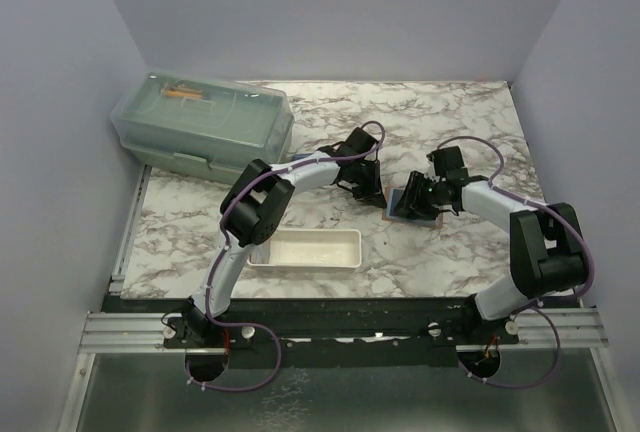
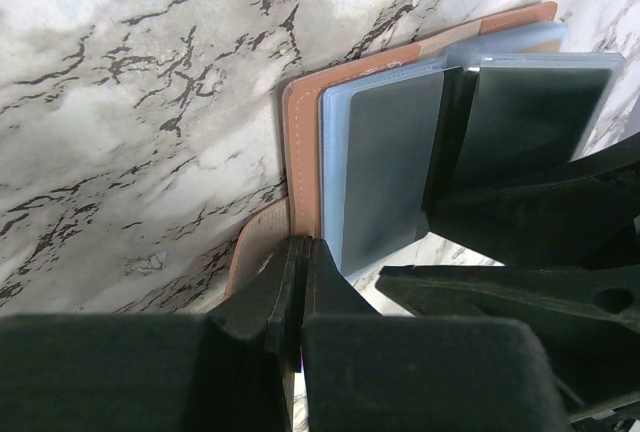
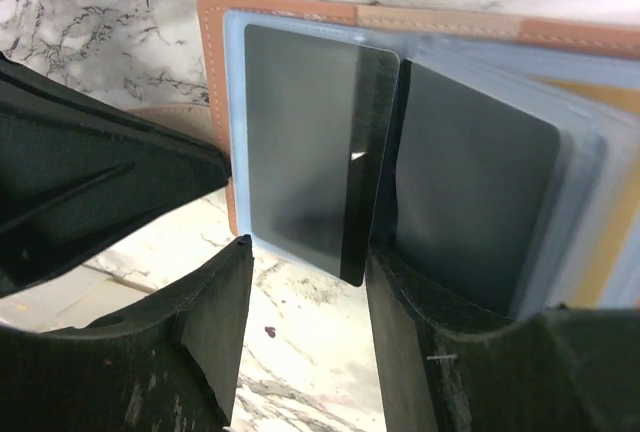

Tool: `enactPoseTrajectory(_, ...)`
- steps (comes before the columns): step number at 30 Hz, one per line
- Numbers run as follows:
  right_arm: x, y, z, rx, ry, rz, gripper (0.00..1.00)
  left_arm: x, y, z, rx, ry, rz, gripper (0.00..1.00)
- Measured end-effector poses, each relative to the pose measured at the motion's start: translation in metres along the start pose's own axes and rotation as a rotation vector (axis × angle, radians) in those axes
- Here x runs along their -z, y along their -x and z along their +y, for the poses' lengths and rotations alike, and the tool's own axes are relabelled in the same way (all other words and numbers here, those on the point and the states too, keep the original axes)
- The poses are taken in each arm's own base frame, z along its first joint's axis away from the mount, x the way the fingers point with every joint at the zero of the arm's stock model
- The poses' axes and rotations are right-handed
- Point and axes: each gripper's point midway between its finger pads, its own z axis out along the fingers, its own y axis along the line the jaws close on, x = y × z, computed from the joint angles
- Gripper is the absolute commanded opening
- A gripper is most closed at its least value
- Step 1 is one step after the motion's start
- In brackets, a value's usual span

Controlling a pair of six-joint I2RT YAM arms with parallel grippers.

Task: Put the credit cards into the card holder
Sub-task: Insert the credit card into the card holder.

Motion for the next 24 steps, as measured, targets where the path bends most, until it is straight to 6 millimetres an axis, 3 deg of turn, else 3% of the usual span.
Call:
enactPoseTrajectory(4, -0.006, 0.001, 0.009, 0.051, -0.011, 0.004, 0.53, 0.0, -0.001, 0.0, 0.0, 0.0, 0.001, 0.0)
enactPoseTrajectory(18, -0.001, 0.013, 0.0, 0.087, -0.118, -0.042, 0.57, 0.0, 0.0, 0.0, -0.006, -0.001, 0.0, 0.0)
enactPoseTrajectory(24, -0.011, 0.019, 0.001, 0.102, -0.11, -0.043, 0.57, 0.0, 0.0, 0.0, -0.009, -0.001, 0.0, 0.0)
